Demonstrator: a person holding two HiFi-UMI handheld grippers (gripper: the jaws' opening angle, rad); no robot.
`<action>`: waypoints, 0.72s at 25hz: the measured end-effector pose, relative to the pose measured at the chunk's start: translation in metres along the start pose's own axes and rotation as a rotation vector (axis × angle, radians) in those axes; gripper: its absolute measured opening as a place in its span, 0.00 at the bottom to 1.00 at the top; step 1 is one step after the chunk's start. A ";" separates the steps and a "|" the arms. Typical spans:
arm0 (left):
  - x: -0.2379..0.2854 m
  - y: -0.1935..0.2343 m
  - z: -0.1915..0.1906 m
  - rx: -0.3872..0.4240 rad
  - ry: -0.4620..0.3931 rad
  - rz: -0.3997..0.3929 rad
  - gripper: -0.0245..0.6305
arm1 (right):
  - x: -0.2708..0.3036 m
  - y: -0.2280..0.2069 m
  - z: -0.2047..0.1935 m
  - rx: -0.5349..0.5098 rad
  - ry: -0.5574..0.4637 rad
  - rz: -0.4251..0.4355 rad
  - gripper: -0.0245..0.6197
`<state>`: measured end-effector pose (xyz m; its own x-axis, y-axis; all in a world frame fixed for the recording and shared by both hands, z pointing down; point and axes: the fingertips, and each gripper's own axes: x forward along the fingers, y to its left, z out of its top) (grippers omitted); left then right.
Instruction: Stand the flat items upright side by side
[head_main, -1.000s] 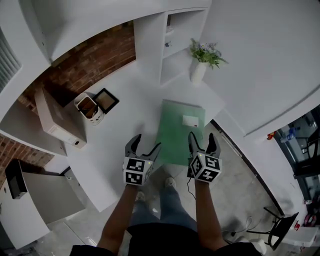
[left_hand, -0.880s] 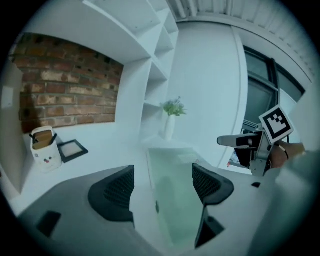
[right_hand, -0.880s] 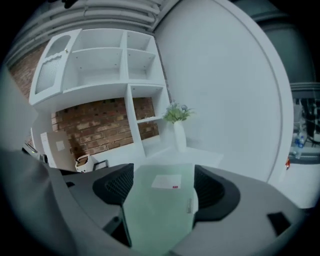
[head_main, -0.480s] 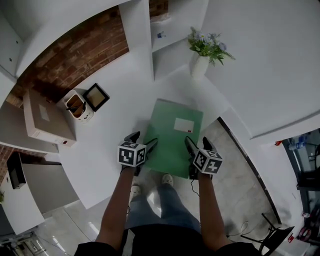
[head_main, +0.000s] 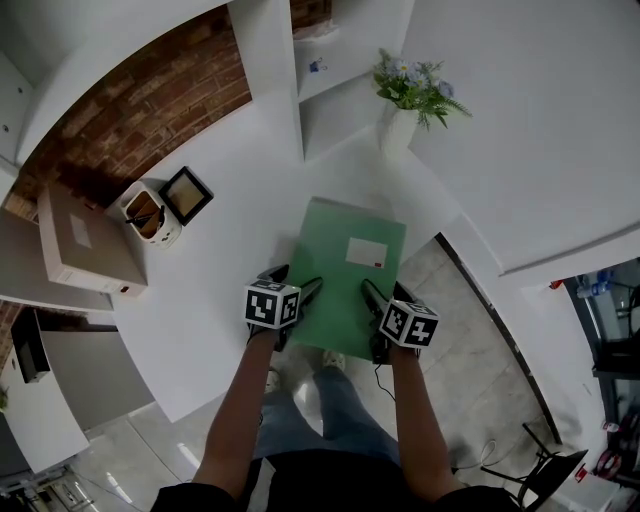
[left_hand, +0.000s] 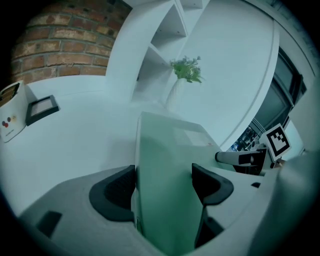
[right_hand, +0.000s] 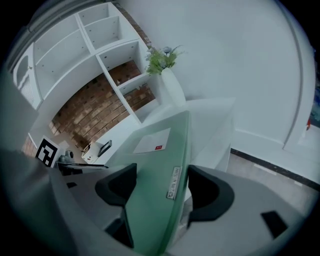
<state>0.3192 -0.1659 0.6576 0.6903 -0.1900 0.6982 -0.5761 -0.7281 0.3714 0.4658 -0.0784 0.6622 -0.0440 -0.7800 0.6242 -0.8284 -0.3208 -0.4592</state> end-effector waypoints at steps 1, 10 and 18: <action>0.000 0.000 0.000 -0.001 -0.003 0.004 0.56 | 0.000 0.001 0.001 -0.003 -0.001 -0.003 0.53; -0.035 -0.005 0.007 -0.021 -0.121 0.052 0.56 | -0.025 0.033 0.030 -0.115 -0.103 0.026 0.48; -0.114 0.018 0.042 -0.063 -0.368 0.220 0.56 | -0.029 0.124 0.090 -0.346 -0.263 0.236 0.46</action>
<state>0.2481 -0.1851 0.5587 0.6513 -0.5667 0.5046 -0.7448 -0.6046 0.2823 0.4149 -0.1438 0.5306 -0.1470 -0.9332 0.3278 -0.9516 0.0429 -0.3044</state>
